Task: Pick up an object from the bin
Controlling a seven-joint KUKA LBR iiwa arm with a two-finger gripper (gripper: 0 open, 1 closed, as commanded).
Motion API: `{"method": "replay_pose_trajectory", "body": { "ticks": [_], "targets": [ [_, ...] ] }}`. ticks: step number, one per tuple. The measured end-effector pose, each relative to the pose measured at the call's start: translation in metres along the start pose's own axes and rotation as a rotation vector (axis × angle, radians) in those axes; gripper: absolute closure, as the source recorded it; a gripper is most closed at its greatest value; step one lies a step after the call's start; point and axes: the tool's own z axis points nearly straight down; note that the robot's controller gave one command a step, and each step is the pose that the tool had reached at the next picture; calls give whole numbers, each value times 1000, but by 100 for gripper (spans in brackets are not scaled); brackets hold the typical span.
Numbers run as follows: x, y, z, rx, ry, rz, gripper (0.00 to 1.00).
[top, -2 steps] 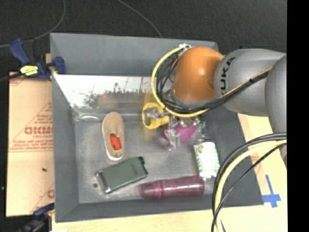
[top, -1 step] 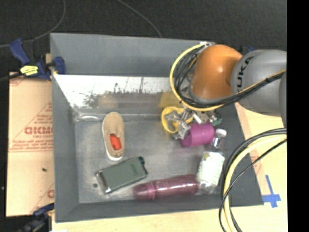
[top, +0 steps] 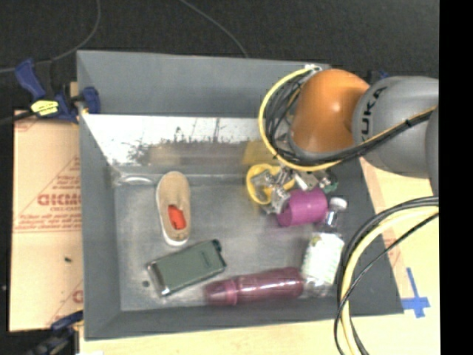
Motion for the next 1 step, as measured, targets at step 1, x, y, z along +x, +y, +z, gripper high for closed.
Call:
{"method": "replay_pose_trajectory", "body": {
  "ticks": [1],
  "targets": [
    [2,2,-5,-6,6,1,100]
  ]
}}
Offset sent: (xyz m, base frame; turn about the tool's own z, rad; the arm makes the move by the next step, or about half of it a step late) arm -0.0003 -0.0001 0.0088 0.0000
